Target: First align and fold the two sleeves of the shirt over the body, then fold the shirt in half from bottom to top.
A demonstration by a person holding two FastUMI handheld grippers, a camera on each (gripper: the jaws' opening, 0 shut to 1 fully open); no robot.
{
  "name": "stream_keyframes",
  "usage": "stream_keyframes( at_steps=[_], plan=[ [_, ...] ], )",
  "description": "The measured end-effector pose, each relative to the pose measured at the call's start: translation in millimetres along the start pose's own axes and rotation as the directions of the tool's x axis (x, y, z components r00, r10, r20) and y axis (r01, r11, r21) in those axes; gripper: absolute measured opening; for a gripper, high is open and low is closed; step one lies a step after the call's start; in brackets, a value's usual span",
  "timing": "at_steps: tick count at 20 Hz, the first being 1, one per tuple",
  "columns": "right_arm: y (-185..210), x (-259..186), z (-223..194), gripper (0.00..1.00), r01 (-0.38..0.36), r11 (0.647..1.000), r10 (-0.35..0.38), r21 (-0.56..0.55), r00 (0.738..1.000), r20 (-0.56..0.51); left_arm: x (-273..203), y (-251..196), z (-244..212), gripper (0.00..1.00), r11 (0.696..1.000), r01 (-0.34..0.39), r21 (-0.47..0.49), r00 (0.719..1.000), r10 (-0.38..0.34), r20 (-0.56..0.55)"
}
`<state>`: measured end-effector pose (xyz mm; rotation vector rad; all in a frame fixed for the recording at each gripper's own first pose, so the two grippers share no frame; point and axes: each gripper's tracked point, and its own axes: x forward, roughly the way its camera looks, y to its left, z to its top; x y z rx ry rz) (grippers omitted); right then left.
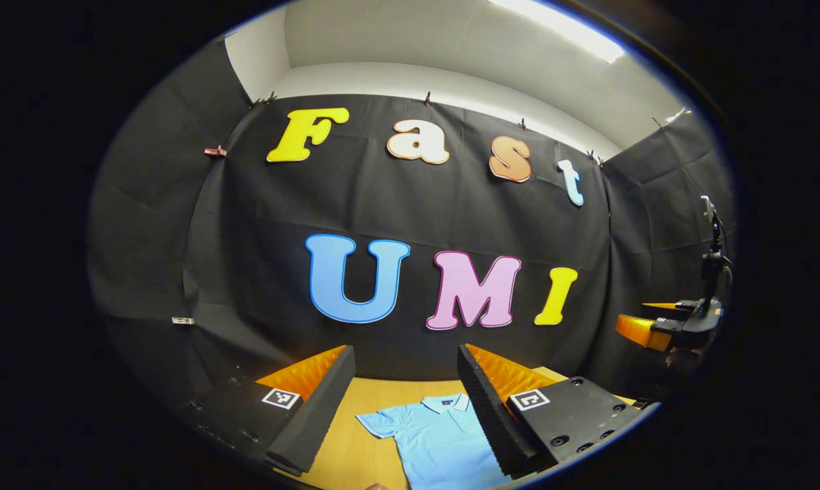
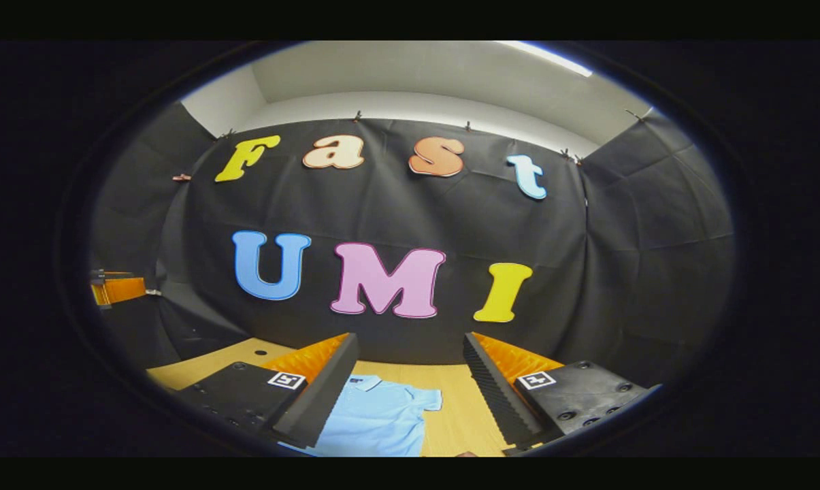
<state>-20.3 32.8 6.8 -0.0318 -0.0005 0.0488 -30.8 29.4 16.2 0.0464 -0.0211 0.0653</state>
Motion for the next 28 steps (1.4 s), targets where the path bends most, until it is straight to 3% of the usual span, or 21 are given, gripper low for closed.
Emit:
stream_keyframes(
  at_steps=[28],
  plan=[
    [1.4,10.5,1.6,0.96,0.011,1.000,-0.011,-0.015,1.000,-0.003,3.1,1.3,5.9,0.96,1.000,0.024,0.019,0.999,-0.024,0.028]
  ],
)
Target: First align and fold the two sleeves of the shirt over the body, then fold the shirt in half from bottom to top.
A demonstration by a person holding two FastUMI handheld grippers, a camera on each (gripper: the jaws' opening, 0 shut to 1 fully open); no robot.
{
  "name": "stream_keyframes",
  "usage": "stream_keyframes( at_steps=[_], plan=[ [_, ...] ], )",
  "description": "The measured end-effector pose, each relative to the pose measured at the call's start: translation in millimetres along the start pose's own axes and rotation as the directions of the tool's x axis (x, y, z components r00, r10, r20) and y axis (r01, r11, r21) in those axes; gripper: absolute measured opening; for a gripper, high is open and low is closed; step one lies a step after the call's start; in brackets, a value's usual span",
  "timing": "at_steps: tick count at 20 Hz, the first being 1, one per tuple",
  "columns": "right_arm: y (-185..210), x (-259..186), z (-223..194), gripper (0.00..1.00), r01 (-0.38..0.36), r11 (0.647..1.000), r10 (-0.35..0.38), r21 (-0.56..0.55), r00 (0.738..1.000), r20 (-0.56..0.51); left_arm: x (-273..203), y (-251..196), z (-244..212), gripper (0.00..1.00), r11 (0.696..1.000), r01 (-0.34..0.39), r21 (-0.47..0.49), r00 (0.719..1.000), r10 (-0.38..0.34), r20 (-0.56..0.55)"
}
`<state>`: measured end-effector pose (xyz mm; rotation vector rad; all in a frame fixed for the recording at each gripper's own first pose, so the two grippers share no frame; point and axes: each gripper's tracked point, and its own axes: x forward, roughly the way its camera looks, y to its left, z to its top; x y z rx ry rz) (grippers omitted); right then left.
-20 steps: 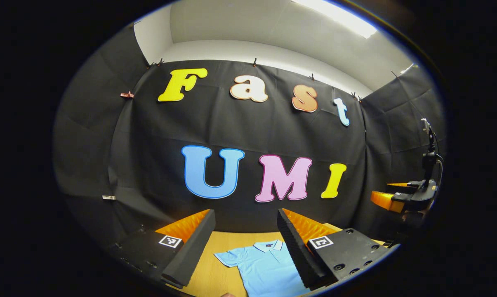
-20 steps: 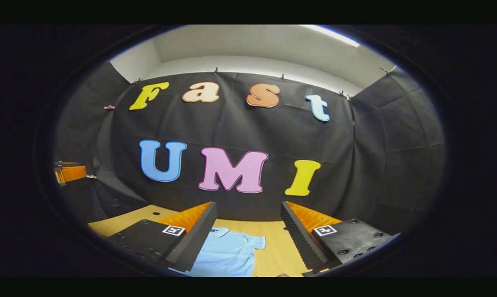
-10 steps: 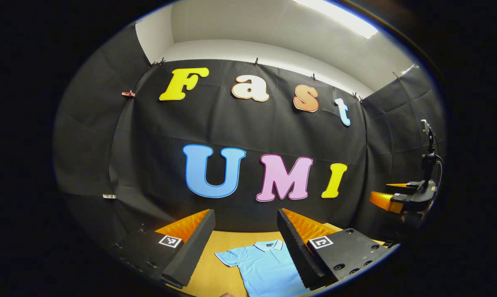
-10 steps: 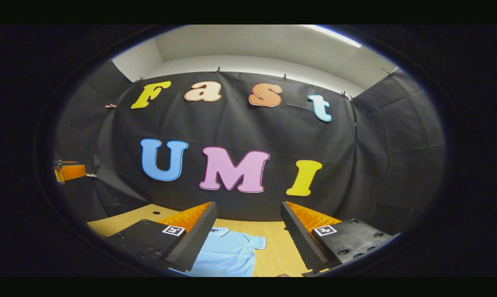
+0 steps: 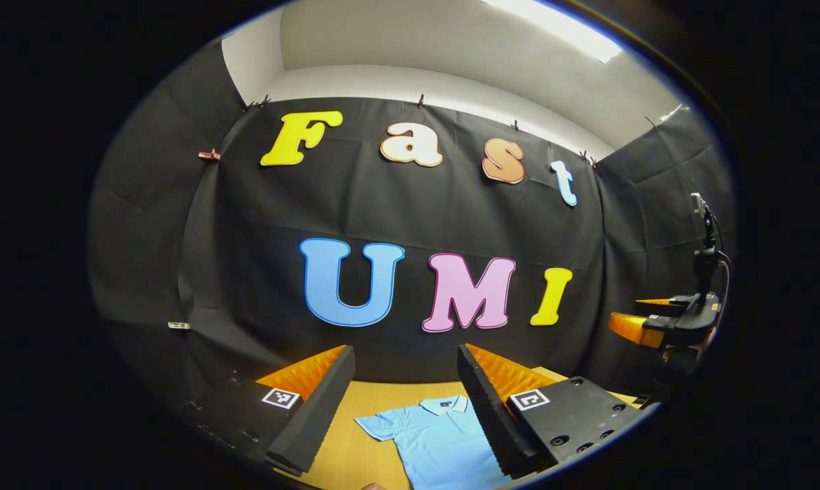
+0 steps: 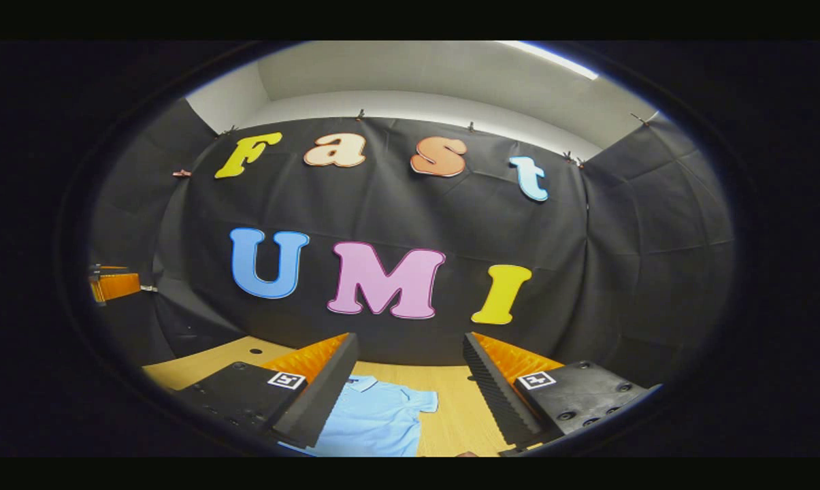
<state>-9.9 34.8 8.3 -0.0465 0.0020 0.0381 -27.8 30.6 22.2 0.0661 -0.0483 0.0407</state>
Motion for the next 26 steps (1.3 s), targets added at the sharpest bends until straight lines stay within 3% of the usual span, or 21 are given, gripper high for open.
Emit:
stream_keyframes(
  at_steps=[22,26],
  plan=[
    [-1.4,13.0,8.7,0.97,-0.002,1.000,0.002,-0.002,1.000,0.007,2.4,-4.7,1.9,0.96,1.000,0.010,0.003,1.000,-0.010,0.009],
    [-0.9,24.6,-5.9,0.96,-0.029,1.000,0.029,-0.007,0.999,-0.019,4.6,-4.8,-2.6,0.96,1.000,0.009,-0.007,1.000,-0.009,0.005]
  ],
)
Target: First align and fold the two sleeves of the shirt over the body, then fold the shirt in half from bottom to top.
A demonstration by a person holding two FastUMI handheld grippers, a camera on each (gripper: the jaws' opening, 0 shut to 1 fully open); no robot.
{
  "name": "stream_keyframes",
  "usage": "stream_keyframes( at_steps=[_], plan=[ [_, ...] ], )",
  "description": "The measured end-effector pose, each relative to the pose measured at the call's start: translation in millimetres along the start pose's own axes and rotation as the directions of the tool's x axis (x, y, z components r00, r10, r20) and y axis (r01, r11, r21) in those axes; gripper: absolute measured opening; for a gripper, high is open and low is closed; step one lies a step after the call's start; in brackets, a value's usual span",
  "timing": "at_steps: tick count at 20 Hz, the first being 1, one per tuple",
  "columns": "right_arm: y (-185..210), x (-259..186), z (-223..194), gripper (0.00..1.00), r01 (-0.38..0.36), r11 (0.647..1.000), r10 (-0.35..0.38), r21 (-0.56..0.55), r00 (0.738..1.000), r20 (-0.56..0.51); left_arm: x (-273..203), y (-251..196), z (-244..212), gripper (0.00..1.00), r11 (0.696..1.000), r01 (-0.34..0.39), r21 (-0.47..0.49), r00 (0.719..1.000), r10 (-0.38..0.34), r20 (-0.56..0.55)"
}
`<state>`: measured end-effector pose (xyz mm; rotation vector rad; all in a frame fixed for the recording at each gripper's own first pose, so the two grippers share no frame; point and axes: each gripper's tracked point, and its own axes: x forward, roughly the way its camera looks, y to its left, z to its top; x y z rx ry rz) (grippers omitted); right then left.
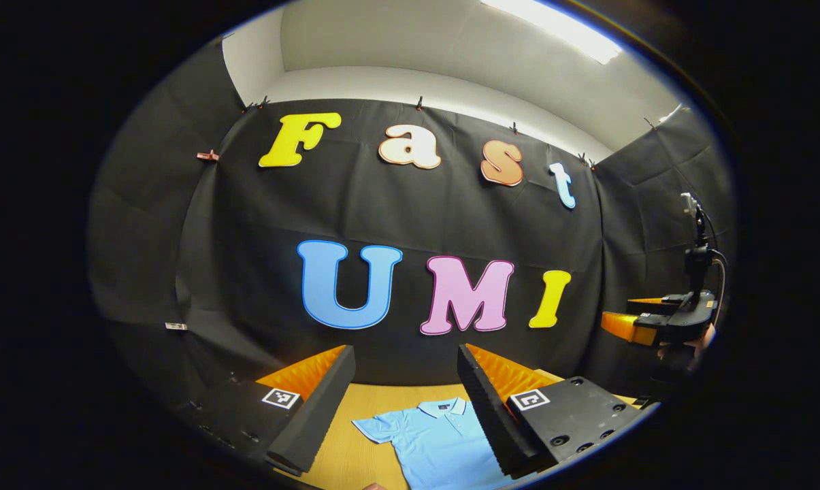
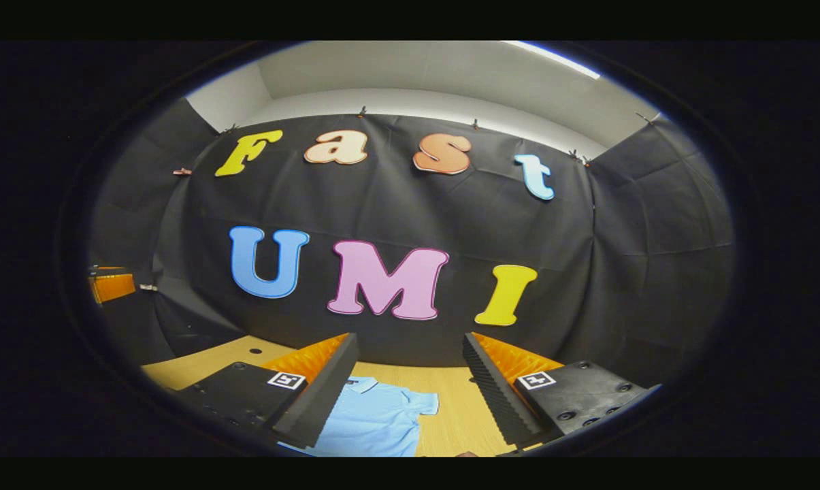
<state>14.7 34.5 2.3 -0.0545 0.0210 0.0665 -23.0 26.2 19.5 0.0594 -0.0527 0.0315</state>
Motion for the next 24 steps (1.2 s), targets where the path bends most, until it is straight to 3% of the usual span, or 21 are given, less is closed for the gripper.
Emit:
stream_keyframes(
  at_steps=[5,9,12,17,20,24],
  plan=[
    [-18.0,54.0,-54.3,0.96,-0.036,0.999,0.039,0.028,0.992,-0.124,12.2,-4.5,-14.6,0.96,1.000,-0.010,0.001,0.999,0.010,-0.031],
    [-31.9,122.6,-132.0,0.97,-0.073,0.995,0.088,0.067,0.960,-0.264,39.2,-9.1,-25.7,0.96,0.999,-0.041,0.012,0.998,0.042,-0.051],
    [-36.8,180.8,-218.0,0.97,-0.117,0.989,0.142,0.088,0.904,-0.402,67.2,-18.9,-43.5,0.96,0.998,-0.057,0.005,0.995,0.057,-0.088],
    [-47.9,247.2,-359.4,0.97,-0.144,0.981,0.192,0.127,0.770,-0.608,122.4,-31.6,-75.7,0.96,0.992,-0.123,0.025,0.977,0.125,-0.173],
    [-52.6,266.8,-428.8,0.96,-0.121,0.975,0.216,0.184,0.685,-0.696,144.7,-40.7,-96.1,0.96,0.984,-0.180,0.006,0.956,0.177,-0.233],
    [-63.9,274.4,-495.3,0.95,-0.042,0.972,0.211,0.233,0.599,-0.773,158.4,-50.4,-118.4,0.96,0.976,-0.218,0.019,0.932,0.213,-0.292]
  ],
)
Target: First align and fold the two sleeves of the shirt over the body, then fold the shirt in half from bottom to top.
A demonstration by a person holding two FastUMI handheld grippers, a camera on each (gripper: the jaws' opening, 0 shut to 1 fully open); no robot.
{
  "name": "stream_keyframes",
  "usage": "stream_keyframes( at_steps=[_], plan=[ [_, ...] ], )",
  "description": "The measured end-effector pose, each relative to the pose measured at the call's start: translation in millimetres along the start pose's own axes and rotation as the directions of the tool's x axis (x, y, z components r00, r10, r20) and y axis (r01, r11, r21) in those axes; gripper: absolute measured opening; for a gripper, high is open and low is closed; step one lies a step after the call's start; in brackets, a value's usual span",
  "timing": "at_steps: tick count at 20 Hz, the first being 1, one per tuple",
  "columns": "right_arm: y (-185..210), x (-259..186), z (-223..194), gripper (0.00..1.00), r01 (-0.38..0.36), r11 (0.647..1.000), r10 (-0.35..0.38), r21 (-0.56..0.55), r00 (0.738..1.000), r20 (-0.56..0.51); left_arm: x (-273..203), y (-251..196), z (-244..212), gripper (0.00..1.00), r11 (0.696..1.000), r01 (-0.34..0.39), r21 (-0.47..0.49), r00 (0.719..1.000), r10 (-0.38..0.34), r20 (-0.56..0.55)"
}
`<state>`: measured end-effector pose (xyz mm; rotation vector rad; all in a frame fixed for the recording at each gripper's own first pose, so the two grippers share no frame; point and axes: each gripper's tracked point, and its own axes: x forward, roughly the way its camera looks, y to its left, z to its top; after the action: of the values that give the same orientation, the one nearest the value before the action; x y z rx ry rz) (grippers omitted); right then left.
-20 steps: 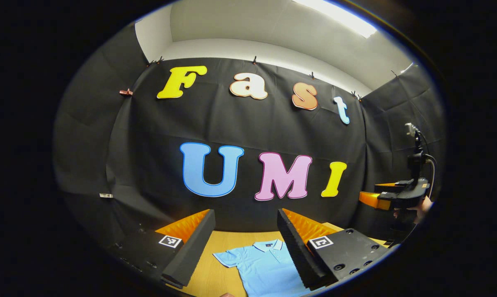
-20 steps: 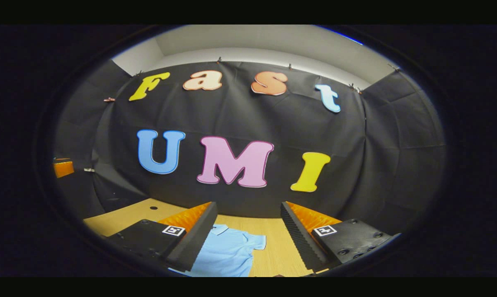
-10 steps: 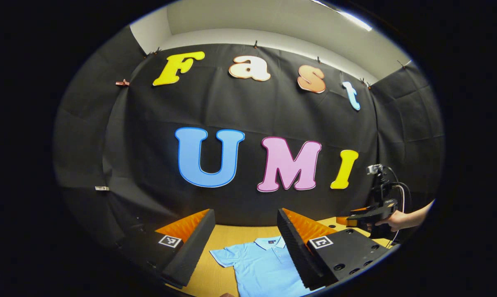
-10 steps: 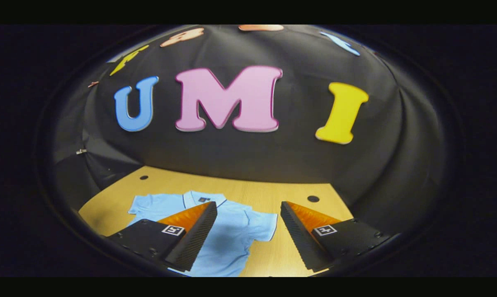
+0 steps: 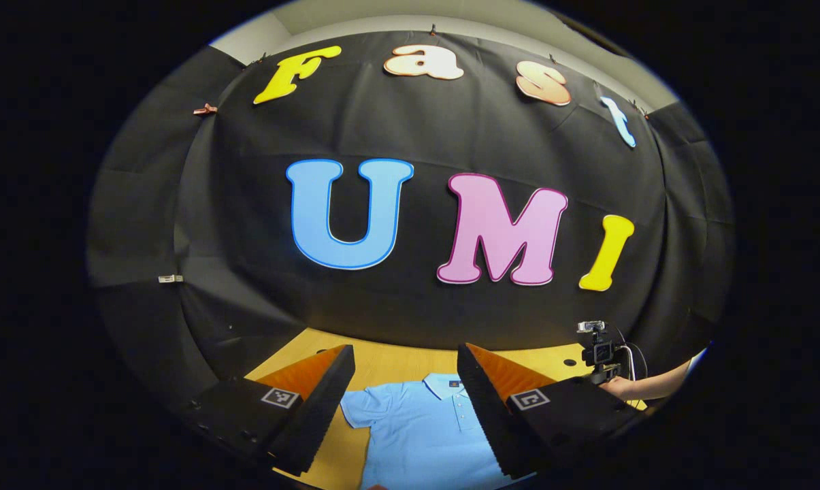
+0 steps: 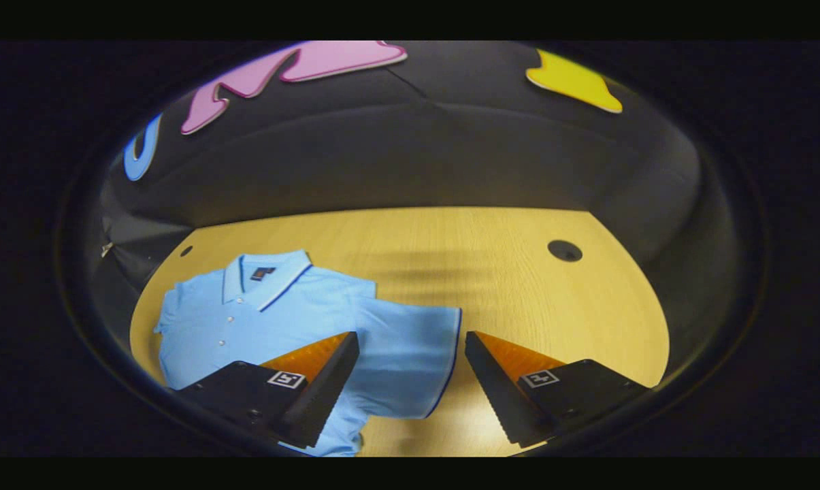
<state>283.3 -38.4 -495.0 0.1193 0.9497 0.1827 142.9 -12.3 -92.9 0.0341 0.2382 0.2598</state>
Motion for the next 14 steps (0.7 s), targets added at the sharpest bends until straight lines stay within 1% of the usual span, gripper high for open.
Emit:
stream_keyframes(
  at_steps=[1,2,4,5,6,7,8,10,12,13,14],
  plan=[
    [-4.2,7.4,-4.9,0.99,0.007,1.000,-0.007,0.028,1.000,-0.020,2.7,-2.8,-3.8,0.96,1.000,0.002,0.009,1.000,-0.002,-0.013],
    [-6.3,11.1,-9.7,0.99,0.009,0.999,-0.007,0.051,0.999,-0.035,6.0,-5.7,-6.8,0.97,1.000,0.010,0.019,1.000,-0.009,-0.027],
    [-8.3,17.1,-9.1,0.98,0.021,0.999,-0.020,0.029,1.000,-0.022,10.3,-5.9,-8.6,0.97,0.999,0.018,0.035,0.999,-0.017,-0.040],
    [-8.0,16.7,-11.8,0.87,0.038,0.999,-0.038,0.003,0.999,-0.031,12.1,-4.7,-6.6,0.97,0.999,0.018,0.034,0.999,-0.017,-0.036],
    [-8.3,17.4,-13.4,0.87,0.046,0.998,-0.047,-0.038,0.999,-0.029,15.0,-4.6,-6.0,0.96,0.999,0.022,0.028,0.999,-0.021,-0.033],
    [-5.6,20.0,-15.0,0.81,0.041,0.997,-0.042,-0.073,0.999,-0.025,18.0,-3.8,-7.2,0.96,0.999,0.027,0.021,0.999,-0.026,-0.036],
    [2.2,19.6,-14.3,0.58,0.013,0.997,-0.015,-0.082,1.000,-0.027,19.5,-2.7,-7.6,0.97,0.999,0.028,0.019,0.999,-0.027,-0.042],
    [4.5,21.6,-9.4,0.14,0.009,0.998,-0.010,-0.057,1.000,-0.021,18.5,2.2,-7.3,0.97,0.999,0.034,0.024,0.999,-0.033,-0.040],
    [7.6,18.7,-7.8,0.11,-0.004,1.000,0.004,-0.003,1.000,-0.020,16.2,11.1,-4.0,0.97,0.999,0.030,0.034,0.999,-0.029,-0.031],
    [14.4,11.2,-1.7,0.11,-0.033,0.999,0.033,0.039,0.999,-0.013,14.3,14.9,-3.4,0.97,0.999,0.029,0.037,0.999,-0.028,-0.027],
    [27.9,0.4,13.4,0.09,-0.078,0.995,0.076,0.060,0.997,0.029,12.2,22.8,-3.0,0.97,0.999,0.019,0.040,1.000,-0.018,-0.022]
  ],
)
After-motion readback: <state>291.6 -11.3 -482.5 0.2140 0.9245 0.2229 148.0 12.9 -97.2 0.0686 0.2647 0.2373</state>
